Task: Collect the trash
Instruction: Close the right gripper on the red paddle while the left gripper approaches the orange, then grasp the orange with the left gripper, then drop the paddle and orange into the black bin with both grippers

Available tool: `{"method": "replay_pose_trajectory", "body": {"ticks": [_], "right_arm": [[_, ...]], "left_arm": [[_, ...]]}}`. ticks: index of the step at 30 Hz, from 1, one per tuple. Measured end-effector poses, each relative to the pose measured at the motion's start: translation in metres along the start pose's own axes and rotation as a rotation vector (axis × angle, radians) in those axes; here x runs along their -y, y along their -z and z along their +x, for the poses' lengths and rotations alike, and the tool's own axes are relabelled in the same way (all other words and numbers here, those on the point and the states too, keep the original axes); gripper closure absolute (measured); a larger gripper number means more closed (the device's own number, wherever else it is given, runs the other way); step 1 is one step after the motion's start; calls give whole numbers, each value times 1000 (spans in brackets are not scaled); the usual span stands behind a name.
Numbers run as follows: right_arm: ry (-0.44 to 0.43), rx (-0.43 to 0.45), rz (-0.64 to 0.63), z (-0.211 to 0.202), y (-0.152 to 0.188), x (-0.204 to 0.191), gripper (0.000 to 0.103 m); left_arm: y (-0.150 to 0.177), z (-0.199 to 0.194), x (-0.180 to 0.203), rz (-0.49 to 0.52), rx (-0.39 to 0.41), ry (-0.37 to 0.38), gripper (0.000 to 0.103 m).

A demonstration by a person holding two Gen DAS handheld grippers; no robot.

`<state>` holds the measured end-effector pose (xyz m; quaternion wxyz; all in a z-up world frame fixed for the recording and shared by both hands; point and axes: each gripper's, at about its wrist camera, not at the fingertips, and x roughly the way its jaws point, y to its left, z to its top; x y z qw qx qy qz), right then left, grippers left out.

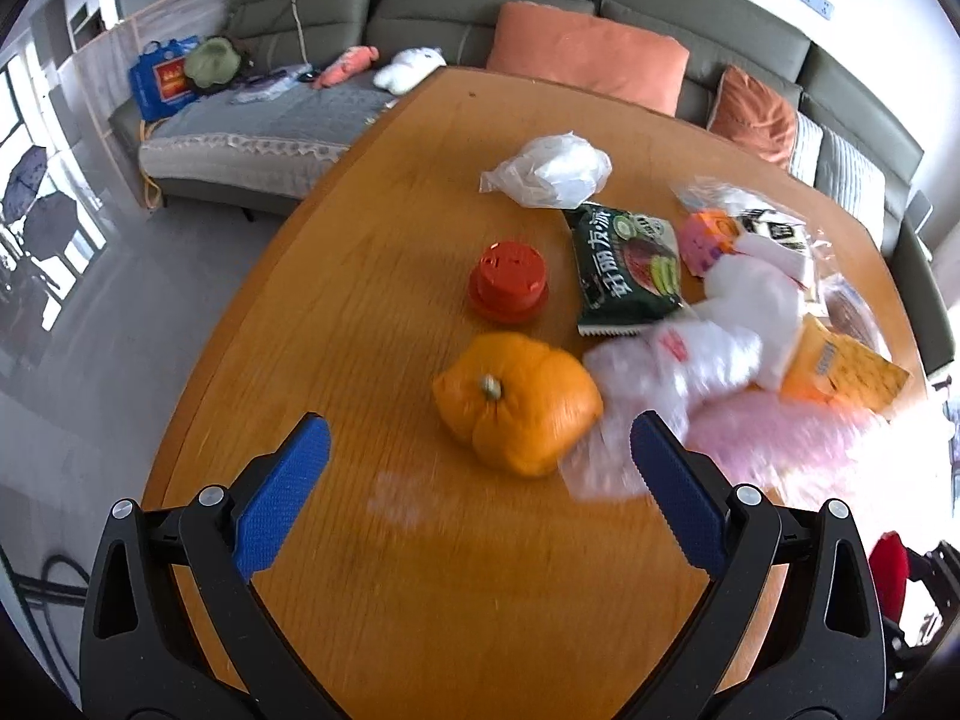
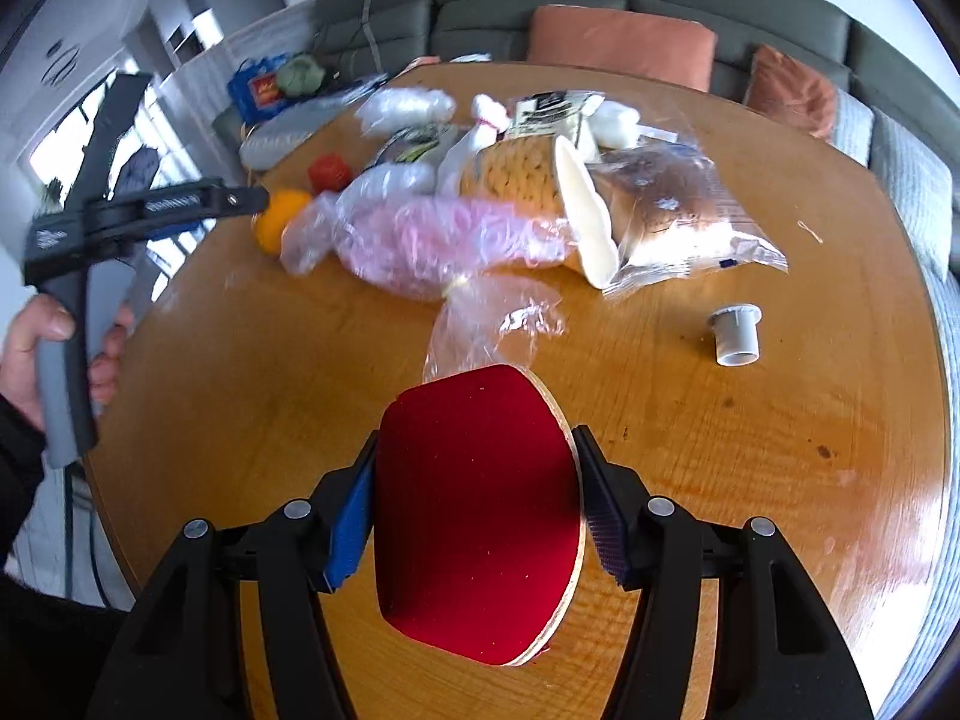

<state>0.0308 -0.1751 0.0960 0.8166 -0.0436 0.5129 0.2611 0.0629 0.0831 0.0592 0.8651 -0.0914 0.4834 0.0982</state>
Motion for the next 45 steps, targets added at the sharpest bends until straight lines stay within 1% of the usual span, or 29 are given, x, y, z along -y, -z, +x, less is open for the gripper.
{"method": "replay_pose_trajectory", "body": {"ticks": [2, 3, 4, 5, 7, 11, 14, 15, 16, 17, 20, 23, 29, 31, 34, 38, 44, 45], "right_arm": [[8, 5, 27, 2, -9, -2, 41], [18, 7, 44, 2, -11, -3, 41], [21, 9, 55, 4, -12, -5, 41], [22, 12, 69, 4, -14, -6, 41], [30, 16, 81, 4, -15, -12, 41], [49, 20, 85, 3, -16, -27, 41], [58, 27, 75, 3, -20, -39, 41], [60, 30, 71, 3, -21, -42, 41], [62, 32, 68, 2, -22, -46, 41], [62, 34, 64, 1, -23, -50, 41], [59, 45, 49, -6, -25, -64, 41], [53, 59, 17, -11, -32, -82, 41], [14, 60, -78, -2, -51, -133, 41], [-10, 57, -106, 4, -57, -149, 41], [-56, 51, -162, 20, -67, -184, 41], [-151, 34, -242, 43, -83, -240, 41], [-261, 2, -391, 70, -98, -330, 41], [-275, -2, -415, 73, -100, -343, 41]], "left_arm": [[-6, 12, 0, 17, -33, 15, 15], [-9, 20, -1, 32, -62, 28, 20], [-9, 25, 0, 43, -78, 40, 20], [-10, 29, 0, 49, -84, 66, 20], [-13, 33, 1, 63, -89, 90, 20], [-13, 45, 5, 90, -124, 154, 20], [-15, 51, 3, 87, -133, 194, 20], [-16, 52, 1, 82, -134, 224, 29], [-17, 52, -3, 77, -136, 277, 42], [-17, 49, -4, 75, -135, 301, 43], [-14, 39, -10, 108, -113, 303, 47], [-9, 27, -27, 87, -95, 320, 47], [-1, -4, -81, 33, -41, 296, 47], [6, -15, -107, 6, -23, 272, 47], [16, -29, -145, -33, -4, 223, 47], [35, -45, -203, -109, 11, 152, 47], [71, -64, -296, -258, 25, 24, 47], [75, -66, -304, -277, 26, 12, 47]]}}
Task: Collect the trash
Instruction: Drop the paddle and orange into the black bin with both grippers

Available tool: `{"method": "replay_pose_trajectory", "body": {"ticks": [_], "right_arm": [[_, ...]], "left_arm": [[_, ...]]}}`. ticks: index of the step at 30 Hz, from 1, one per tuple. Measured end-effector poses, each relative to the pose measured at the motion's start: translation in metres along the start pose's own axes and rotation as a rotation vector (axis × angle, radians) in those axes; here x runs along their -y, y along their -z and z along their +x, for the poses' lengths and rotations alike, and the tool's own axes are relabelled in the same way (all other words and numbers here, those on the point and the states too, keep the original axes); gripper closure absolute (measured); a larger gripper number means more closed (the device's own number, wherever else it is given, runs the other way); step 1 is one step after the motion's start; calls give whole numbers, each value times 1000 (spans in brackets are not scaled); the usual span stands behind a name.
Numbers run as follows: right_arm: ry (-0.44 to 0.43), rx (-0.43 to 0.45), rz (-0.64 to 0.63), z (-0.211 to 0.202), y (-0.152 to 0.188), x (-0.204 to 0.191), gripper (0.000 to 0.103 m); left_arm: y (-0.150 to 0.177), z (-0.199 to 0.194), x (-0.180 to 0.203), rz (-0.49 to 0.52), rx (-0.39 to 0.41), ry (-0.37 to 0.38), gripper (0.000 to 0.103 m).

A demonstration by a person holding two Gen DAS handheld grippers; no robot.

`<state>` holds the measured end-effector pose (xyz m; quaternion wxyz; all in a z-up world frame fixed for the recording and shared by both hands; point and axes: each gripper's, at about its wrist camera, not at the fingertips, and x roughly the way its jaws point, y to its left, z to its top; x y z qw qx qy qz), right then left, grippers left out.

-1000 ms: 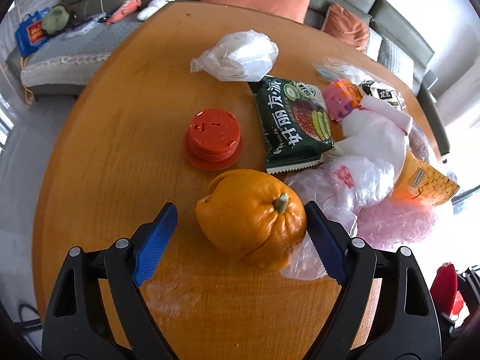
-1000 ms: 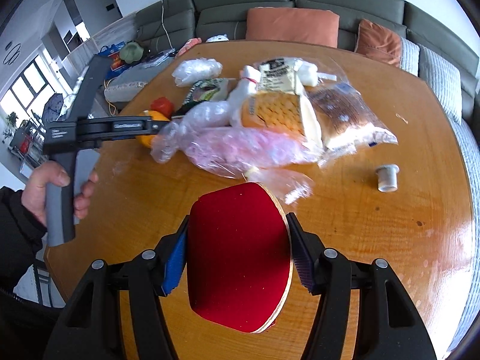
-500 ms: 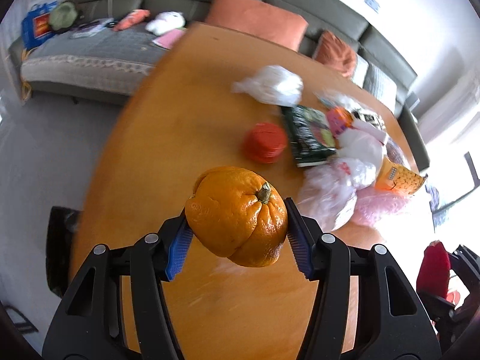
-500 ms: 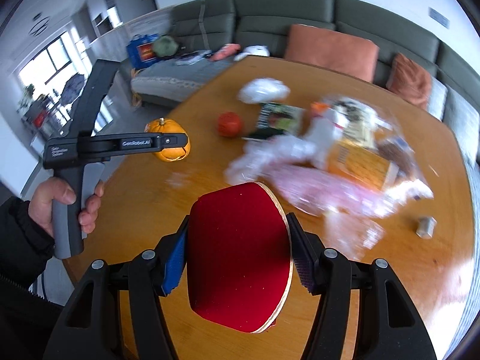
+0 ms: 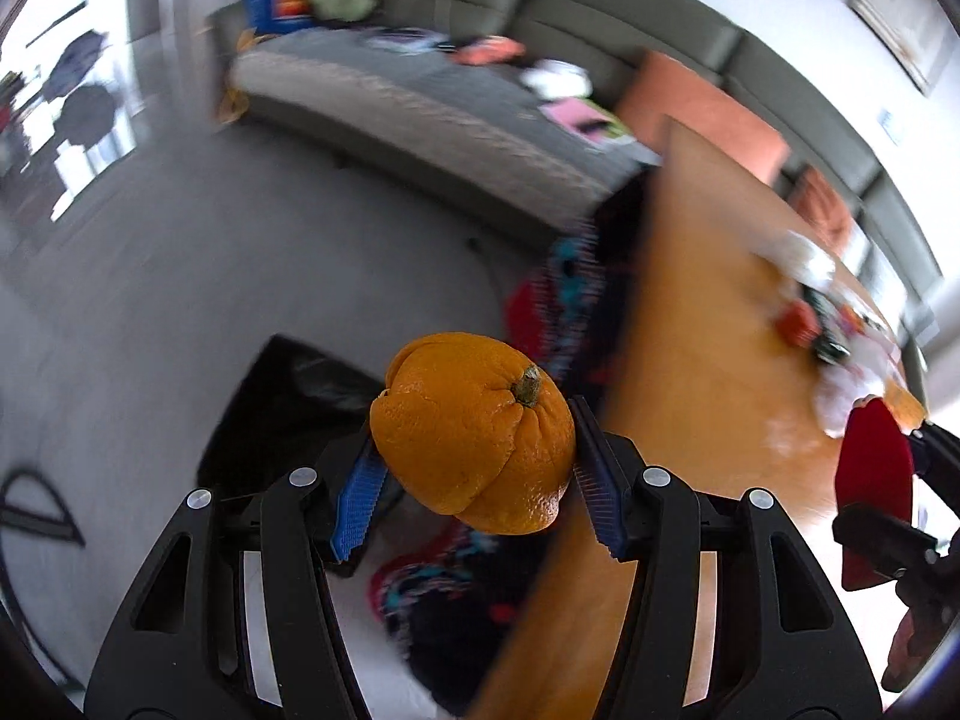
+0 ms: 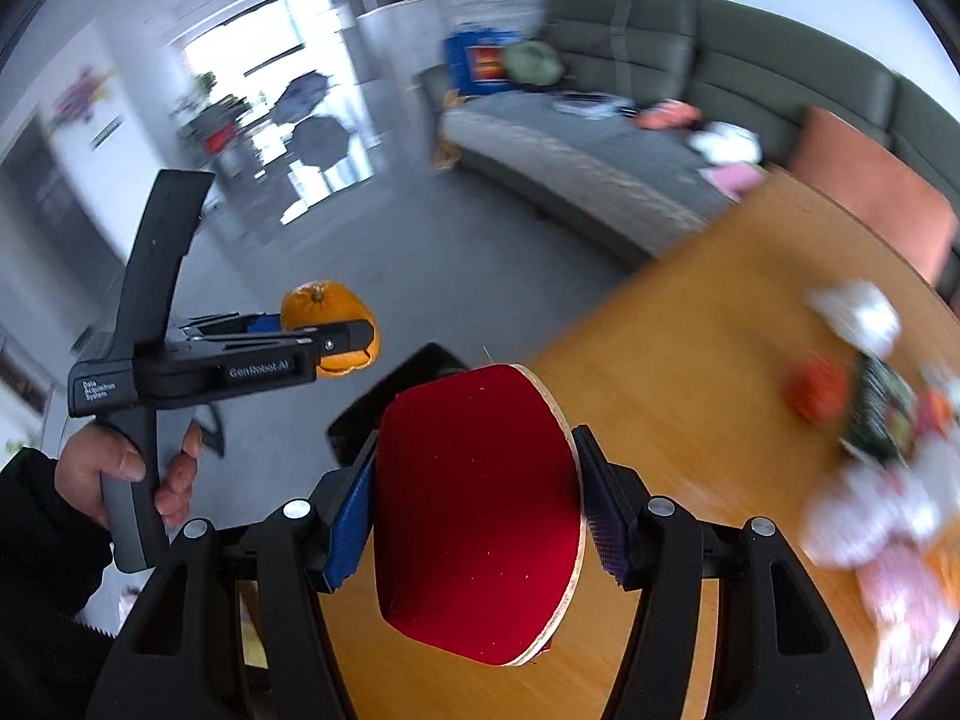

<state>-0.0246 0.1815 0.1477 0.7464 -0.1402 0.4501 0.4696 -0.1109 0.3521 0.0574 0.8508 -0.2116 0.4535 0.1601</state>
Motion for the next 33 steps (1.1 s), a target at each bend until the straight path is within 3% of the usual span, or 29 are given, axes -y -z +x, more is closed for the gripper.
{"method": "replay_pose_trajectory", "body": {"ticks": [6, 14, 15, 16, 17, 18, 21, 33], "right_arm": [[-88, -40, -118, 43, -40, -53, 41], [-192, -91, -172, 97, -82, -95, 39], [-212, -100, -171, 104, -87, -100, 37], [-204, -103, -171, 111, -92, -104, 28], [-174, -98, -175, 118, -99, -108, 26], [-164, -93, -178, 123, -104, -109, 26], [-143, -95, -159, 134, -111, -108, 26], [-146, -84, -112, 126, -107, -91, 26]], "left_arm": [[17, -14, -68, -140, 14, -88, 47], [16, -8, -129, -235, -8, -167, 45], [12, -4, -135, -244, -14, -172, 36], [9, -2, -141, -251, -15, -194, 16], [7, -3, -147, -258, -5, -233, 6], [3, -4, -153, -267, 16, -272, 6], [-4, -9, -169, -300, 25, -300, 6], [-5, -16, -165, -304, 43, -276, 6]]}}
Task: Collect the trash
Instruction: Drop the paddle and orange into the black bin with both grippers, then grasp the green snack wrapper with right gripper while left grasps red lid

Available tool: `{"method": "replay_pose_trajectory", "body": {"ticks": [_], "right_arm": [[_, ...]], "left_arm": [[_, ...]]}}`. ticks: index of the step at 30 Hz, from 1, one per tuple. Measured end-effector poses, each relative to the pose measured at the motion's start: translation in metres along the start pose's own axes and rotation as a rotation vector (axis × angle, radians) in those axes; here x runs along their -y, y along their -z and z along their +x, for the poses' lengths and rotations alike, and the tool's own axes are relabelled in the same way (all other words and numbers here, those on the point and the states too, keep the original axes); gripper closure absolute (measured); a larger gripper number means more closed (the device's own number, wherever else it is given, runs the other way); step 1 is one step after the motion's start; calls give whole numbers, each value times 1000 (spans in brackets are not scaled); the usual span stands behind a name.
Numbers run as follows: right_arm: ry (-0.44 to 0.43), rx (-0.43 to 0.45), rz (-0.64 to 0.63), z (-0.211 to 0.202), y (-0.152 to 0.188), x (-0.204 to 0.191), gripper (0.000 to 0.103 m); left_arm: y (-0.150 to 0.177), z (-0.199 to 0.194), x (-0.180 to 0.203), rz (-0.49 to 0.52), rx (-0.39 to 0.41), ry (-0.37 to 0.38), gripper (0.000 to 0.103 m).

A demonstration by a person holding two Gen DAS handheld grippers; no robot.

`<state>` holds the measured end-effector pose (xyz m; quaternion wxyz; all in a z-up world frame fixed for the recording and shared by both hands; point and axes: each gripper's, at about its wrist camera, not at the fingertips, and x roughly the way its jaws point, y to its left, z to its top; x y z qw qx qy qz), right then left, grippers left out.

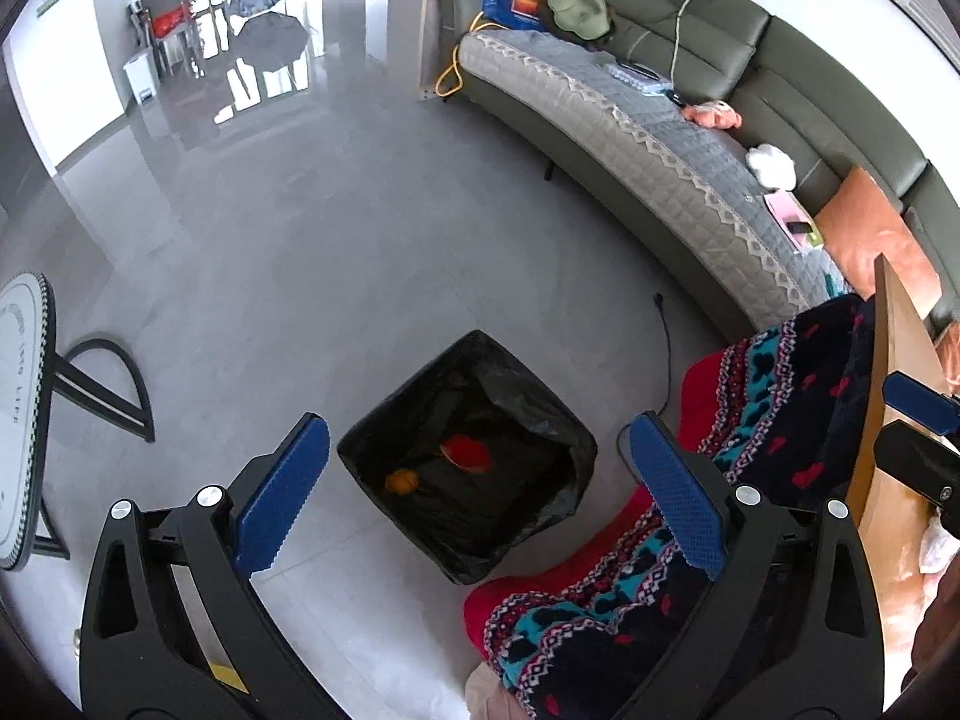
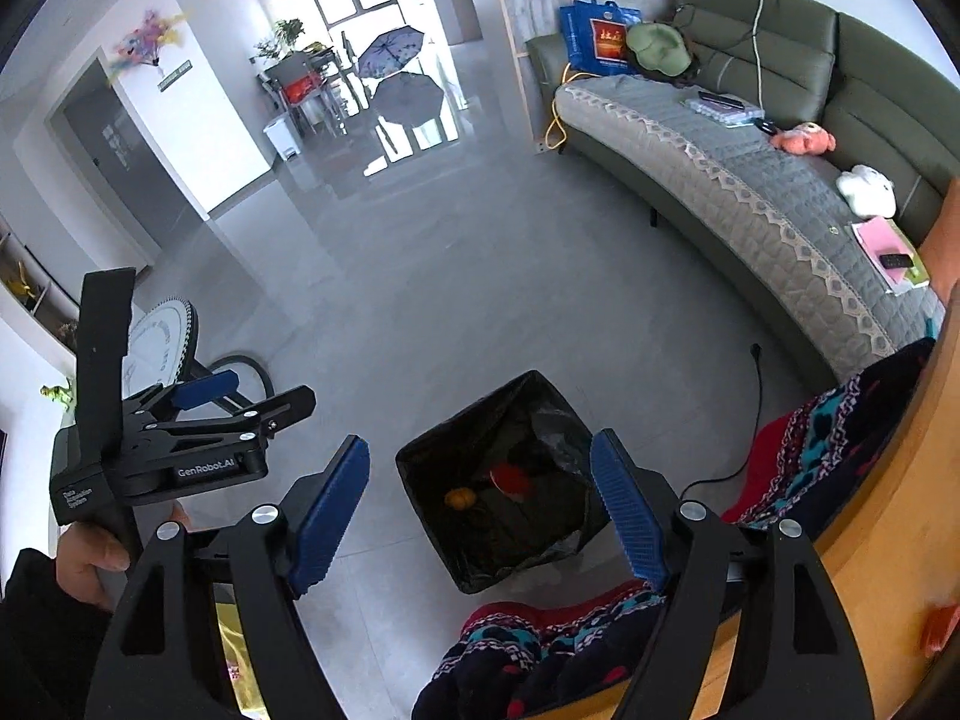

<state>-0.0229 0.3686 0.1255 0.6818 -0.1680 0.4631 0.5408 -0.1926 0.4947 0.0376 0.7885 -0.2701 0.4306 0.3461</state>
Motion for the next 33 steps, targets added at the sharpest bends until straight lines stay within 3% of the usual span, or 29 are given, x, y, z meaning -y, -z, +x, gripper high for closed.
{"method": "replay_pose_trajectory", "body": {"ticks": [7, 12, 23, 33], "right_arm": [[26, 34, 61, -25, 16, 14, 26], [67, 81, 122, -60, 33, 31, 26], [177, 161, 243, -144, 95, 97, 26], [290, 175, 361, -199, 146, 168, 26]], "left_arm": [[6, -8, 24, 55, -1, 55, 6], [6, -17, 61, 133, 12, 115, 6], [28, -43, 175, 270, 22, 238, 6], [63, -64, 265, 391, 27, 248, 6]]}}
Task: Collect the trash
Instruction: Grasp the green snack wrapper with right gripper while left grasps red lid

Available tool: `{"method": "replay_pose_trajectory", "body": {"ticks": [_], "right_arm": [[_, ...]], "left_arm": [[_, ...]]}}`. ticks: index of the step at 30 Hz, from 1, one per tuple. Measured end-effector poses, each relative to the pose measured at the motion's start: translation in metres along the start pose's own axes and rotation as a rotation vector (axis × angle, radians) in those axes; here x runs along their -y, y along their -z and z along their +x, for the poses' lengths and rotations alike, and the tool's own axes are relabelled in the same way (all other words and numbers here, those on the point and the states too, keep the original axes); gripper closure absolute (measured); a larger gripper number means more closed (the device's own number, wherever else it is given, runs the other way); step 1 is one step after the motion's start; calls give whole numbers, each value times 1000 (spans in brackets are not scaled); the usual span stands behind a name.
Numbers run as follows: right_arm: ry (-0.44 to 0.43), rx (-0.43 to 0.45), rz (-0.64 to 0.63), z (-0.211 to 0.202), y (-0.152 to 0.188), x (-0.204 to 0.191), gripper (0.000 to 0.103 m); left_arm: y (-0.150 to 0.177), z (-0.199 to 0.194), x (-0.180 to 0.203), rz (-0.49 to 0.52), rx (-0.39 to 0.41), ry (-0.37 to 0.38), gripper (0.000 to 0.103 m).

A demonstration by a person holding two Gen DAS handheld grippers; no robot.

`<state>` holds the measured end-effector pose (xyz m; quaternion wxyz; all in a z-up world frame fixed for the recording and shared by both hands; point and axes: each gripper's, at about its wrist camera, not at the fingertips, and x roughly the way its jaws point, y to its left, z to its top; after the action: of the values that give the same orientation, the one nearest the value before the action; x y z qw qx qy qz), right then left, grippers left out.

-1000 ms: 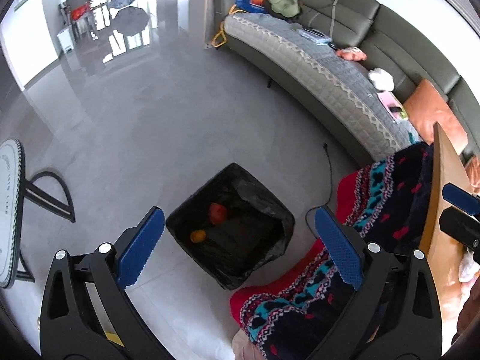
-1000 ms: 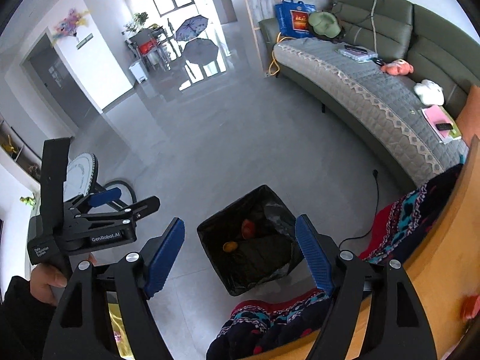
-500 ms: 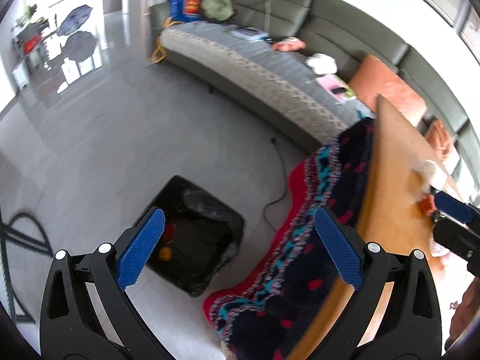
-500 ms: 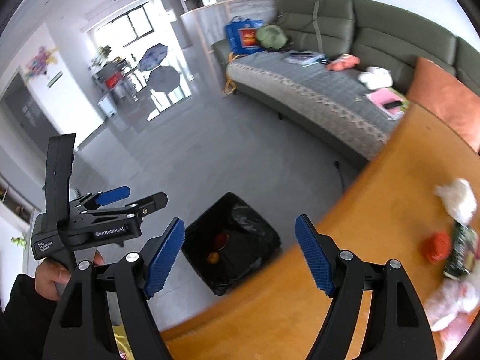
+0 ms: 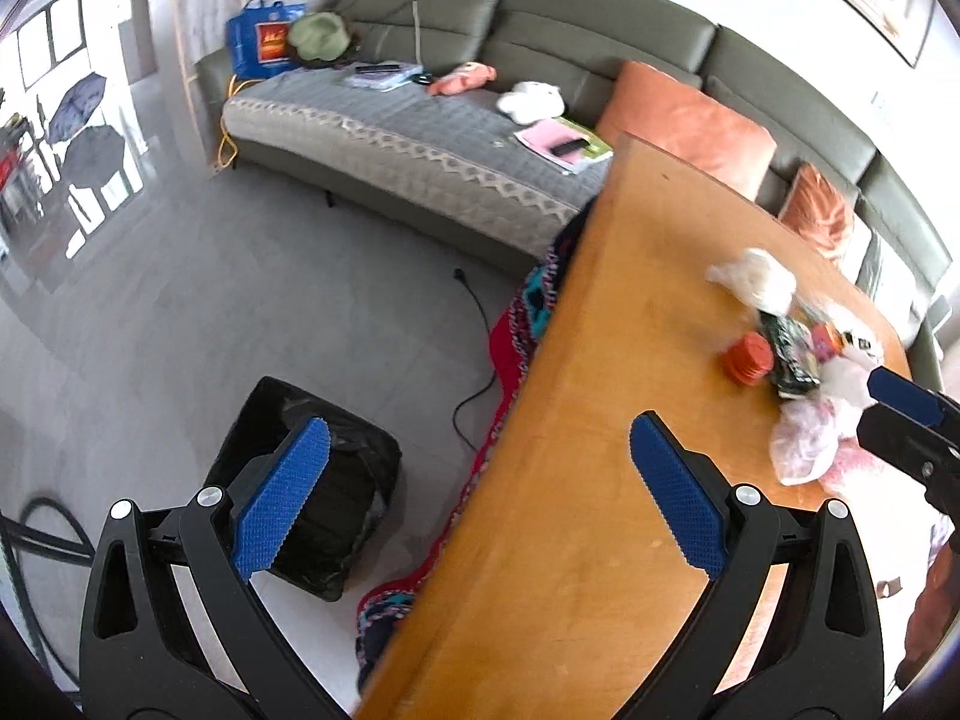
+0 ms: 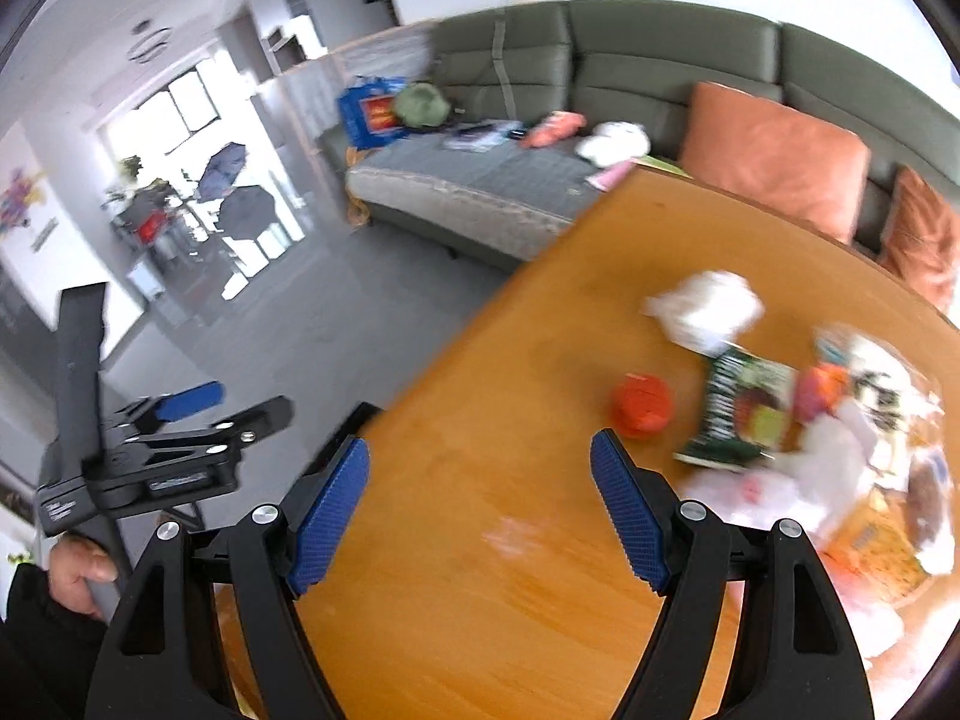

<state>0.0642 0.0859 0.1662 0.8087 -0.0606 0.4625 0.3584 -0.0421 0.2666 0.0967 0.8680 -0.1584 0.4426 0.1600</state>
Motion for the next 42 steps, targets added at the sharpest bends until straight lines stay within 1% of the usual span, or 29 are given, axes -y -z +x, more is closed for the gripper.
{"method": "replay_pose_trajectory", "body": {"ticks": [4, 7, 11, 14, 16, 18, 20, 23, 26, 29, 32, 39, 42], "right_arm": [[32, 3, 18, -6, 8, 32, 26], [67, -3, 67, -7, 9, 69, 26], [65, -34, 193, 4, 3, 112, 26], [56, -55, 259, 15, -4, 135, 26], [71, -75, 283, 27, -9, 143, 26], [85, -107, 275, 40, -15, 143, 29], [122, -137, 262, 53, -19, 145, 31], [165, -160, 286, 68, -24, 152, 31], [211, -181, 305, 82, -27, 158, 31], [242, -206, 301, 95, -28, 161, 31], [267, -219, 299, 104, -29, 163, 31], [346, -246, 249, 120, -32, 167, 31], [323, -255, 264, 124, -30, 174, 32]], "left_arm": [[5, 2, 37, 48, 13, -18, 6], [8, 5, 63, 86, 15, -33, 6], [9, 16, 91, 129, -12, 10, 6], [3, 31, 111, 188, -37, 42, 6], [-2, 41, 121, 213, -55, 59, 6], [-8, 49, 128, 232, -63, 88, 6], [-13, 56, 133, 248, -69, 106, 6], [-19, 68, 141, 277, -86, 138, 6], [-23, 77, 145, 309, -90, 161, 6], [-27, 85, 144, 308, -102, 182, 6], [-28, 93, 143, 306, -114, 192, 6], [-30, 100, 146, 323, -125, 200, 6], [-30, 101, 149, 332, -122, 200, 6]]}}
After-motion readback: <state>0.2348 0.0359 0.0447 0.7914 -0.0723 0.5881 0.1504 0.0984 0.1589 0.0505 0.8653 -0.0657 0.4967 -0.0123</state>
